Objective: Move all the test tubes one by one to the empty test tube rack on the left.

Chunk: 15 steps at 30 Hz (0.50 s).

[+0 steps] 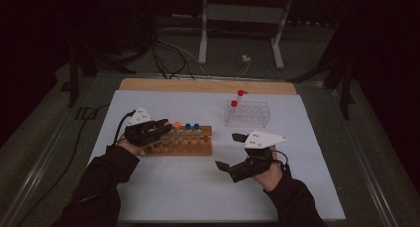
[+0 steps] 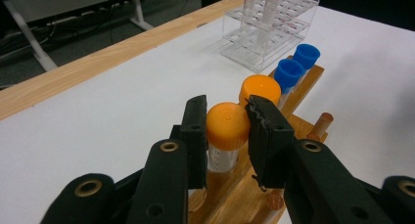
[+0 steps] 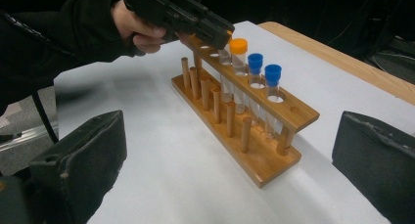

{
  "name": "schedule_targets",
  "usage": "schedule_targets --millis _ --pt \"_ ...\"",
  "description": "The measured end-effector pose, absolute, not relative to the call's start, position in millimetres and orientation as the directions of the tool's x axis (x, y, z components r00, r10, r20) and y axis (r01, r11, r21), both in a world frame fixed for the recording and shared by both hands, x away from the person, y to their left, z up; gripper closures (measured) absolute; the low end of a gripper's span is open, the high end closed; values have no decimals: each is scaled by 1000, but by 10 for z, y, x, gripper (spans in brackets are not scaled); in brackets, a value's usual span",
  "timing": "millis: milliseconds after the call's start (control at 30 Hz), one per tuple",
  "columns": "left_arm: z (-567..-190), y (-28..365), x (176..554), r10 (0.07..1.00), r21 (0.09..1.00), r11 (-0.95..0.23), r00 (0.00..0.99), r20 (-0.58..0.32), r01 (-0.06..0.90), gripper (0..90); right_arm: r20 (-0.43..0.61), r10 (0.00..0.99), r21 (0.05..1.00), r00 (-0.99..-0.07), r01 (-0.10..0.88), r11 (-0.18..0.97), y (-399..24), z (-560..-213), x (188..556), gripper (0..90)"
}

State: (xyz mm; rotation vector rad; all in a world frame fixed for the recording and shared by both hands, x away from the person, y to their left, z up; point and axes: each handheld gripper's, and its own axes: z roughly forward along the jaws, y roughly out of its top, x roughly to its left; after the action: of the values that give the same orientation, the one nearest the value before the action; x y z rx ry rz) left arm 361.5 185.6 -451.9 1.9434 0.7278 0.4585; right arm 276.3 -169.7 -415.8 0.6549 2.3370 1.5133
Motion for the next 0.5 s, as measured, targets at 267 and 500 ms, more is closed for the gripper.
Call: schedule_targets --millis 267,500 --pt "-4466 1897 3574 639 894 -341 770 -8 292 609 14 520 915 -854 221 339 -1731 -4124 2784 0" --pt "-4346 1965 3406 621 903 -335 784 -3 269 383 11 534 919 -845 219 327 -1799 -4056 2840 0"
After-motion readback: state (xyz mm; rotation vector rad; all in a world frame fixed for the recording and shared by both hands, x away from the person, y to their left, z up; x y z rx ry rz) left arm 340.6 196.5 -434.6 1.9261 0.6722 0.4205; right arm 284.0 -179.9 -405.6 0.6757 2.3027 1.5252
